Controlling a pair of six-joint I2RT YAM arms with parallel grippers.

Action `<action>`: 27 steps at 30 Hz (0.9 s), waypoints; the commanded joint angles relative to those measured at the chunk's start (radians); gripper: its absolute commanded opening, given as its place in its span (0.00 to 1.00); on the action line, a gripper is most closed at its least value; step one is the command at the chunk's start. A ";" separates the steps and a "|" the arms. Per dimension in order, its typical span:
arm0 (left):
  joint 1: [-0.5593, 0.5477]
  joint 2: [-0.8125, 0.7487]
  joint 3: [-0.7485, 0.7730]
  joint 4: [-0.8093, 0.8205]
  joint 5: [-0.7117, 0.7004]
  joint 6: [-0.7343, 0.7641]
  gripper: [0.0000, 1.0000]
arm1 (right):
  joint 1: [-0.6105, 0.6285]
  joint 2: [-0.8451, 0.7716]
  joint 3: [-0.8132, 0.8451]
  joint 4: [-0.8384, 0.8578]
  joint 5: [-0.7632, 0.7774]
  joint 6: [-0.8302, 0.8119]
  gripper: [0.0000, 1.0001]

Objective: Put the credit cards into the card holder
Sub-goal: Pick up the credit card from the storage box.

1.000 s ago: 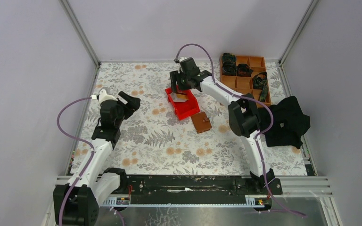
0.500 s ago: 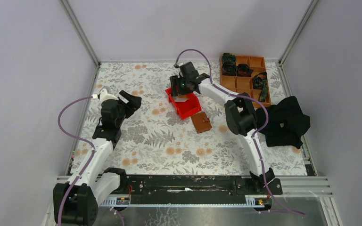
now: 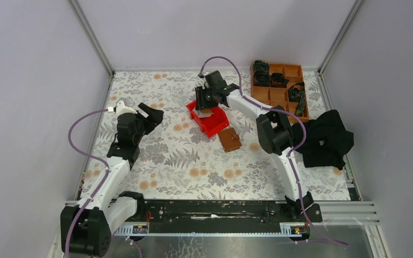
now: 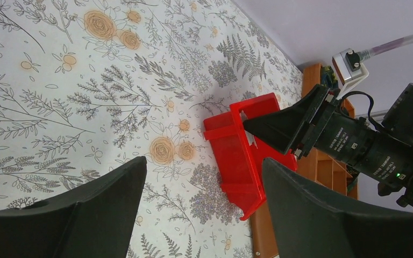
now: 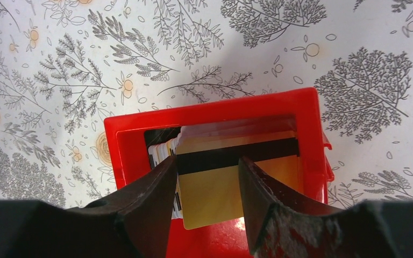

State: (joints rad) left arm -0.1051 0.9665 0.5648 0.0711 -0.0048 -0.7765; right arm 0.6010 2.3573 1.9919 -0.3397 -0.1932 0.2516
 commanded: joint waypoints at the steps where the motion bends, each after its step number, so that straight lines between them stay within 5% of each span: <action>1: -0.013 0.011 0.006 0.072 -0.006 -0.012 0.85 | 0.005 -0.015 0.011 -0.017 -0.062 0.022 0.52; 27: -0.136 0.052 0.029 0.101 -0.103 -0.050 0.85 | 0.005 -0.096 0.011 -0.054 -0.126 0.010 0.42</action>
State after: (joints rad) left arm -0.2245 1.0088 0.5652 0.1070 -0.0731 -0.8188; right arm 0.6010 2.3482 1.9919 -0.3645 -0.2806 0.2668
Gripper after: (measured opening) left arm 0.851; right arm 0.428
